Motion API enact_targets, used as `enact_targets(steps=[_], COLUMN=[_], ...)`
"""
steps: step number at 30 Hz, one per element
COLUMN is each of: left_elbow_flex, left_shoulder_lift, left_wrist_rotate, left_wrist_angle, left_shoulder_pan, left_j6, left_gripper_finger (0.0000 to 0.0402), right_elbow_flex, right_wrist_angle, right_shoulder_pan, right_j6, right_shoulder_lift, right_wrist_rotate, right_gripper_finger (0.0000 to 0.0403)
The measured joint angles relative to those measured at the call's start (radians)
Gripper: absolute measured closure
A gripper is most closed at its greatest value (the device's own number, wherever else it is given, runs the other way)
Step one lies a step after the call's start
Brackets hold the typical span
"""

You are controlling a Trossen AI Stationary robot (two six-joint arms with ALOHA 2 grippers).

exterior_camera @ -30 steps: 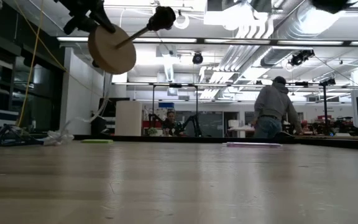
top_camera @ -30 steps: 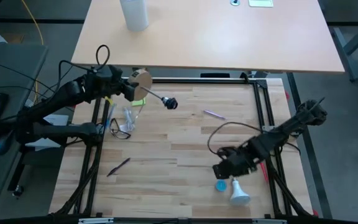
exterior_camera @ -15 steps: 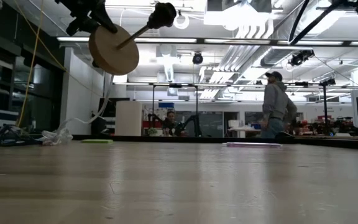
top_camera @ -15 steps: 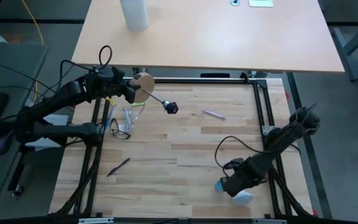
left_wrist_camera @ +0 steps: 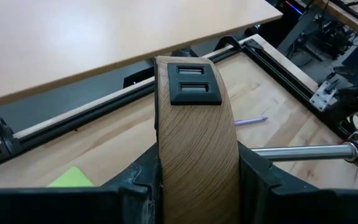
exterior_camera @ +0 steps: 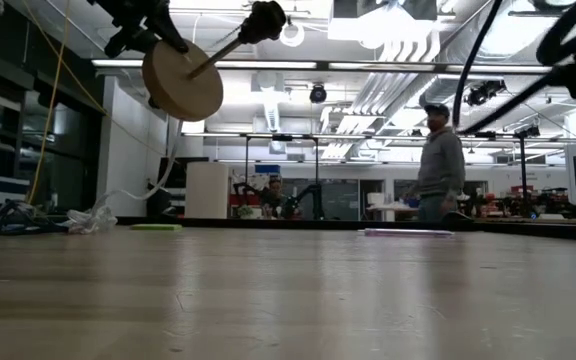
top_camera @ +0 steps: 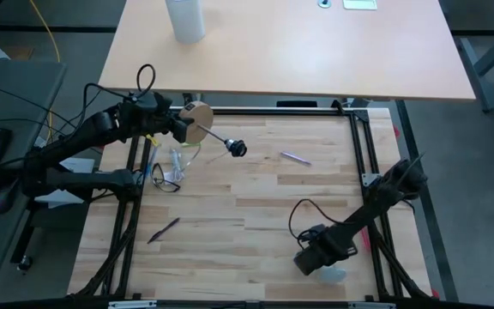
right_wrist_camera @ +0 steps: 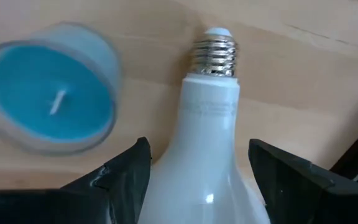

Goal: Screw lightbulb
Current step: Insert the lightbulb into the lamp

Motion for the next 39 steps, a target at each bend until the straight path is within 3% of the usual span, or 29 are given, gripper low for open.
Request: enact_targets(steps=[12, 15, 20, 26, 32, 39], left_elbow_flex=[0.0, 0.0, 0.0, 0.0, 0.0, 0.001], left_shoulder_lift=[0.0, 0.0, 0.0, 0.0, -0.001, -0.002], left_wrist_rotate=[-0.032, -0.047, -0.081, -0.085, -0.095, -0.108], left_wrist_angle=[-0.001, -0.001, 0.001, 0.025, 0.048, 0.067], left_shoulder_pan=[0.0, 0.0, 0.0, 0.001, 0.0, 0.005], left_j6=[0.003, 0.002, -0.012, -0.038, -0.04, -0.041], left_gripper_finger=[0.0283, 0.0283, 0.0283, 0.0283, 0.0283, 0.0283], right_elbow_flex=[0.0, 0.002, 0.002, 0.018, 0.054, 0.055], right_wrist_angle=[0.06, 0.054, 0.034, 0.0, -0.188, -0.299], right_shoulder_pan=[0.0, -0.001, -0.001, -0.001, 0.0, -0.017], right_j6=[0.013, 0.013, 0.012, -0.056, -0.134, -0.138], right_shoulder_lift=[0.102, 0.108, 0.11, 0.107, 0.031, -0.118], right_wrist_rotate=[-0.033, -0.034, -0.033, -0.013, 0.038, 0.176], right_gripper_finger=[0.0144, 0.017, 0.0256, 0.0257, 0.0257, 0.0257])
